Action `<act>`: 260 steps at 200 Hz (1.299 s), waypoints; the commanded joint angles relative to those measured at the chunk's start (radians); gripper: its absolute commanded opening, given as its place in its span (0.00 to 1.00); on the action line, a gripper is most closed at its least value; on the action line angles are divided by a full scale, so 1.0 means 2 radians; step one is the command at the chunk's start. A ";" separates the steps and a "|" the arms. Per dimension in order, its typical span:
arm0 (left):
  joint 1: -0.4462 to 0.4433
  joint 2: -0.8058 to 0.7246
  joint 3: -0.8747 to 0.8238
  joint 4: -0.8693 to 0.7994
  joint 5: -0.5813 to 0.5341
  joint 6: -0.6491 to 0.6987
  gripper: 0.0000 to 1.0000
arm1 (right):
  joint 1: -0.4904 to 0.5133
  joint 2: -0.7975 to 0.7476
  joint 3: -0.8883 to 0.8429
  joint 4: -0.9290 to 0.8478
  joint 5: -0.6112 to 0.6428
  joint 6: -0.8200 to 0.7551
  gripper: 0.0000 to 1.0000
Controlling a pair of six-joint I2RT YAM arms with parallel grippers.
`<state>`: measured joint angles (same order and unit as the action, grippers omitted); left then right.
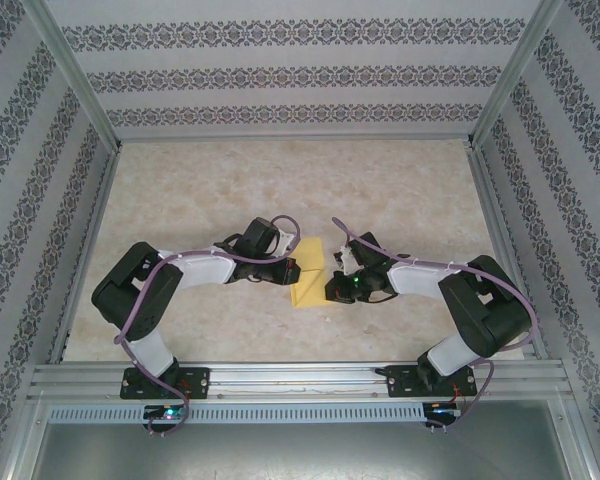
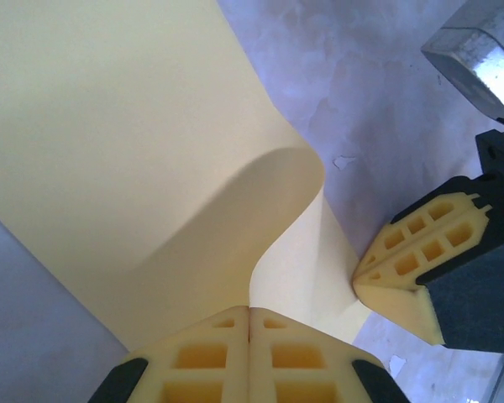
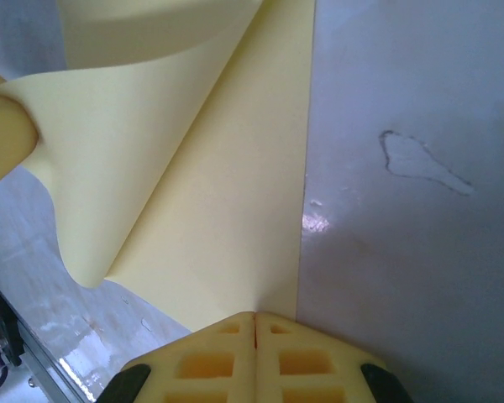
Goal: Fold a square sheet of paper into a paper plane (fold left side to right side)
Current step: Fold the triangle a second time at the center of the table.
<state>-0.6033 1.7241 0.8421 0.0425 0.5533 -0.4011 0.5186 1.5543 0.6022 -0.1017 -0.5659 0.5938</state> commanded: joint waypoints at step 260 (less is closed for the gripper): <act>0.019 0.020 0.006 -0.006 -0.024 0.020 0.00 | -0.004 0.020 -0.004 -0.022 0.023 -0.011 0.00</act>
<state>-0.5804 1.7470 0.8452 0.0303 0.5148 -0.3809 0.5186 1.5589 0.6025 -0.1009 -0.5732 0.5941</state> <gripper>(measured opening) 0.044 0.050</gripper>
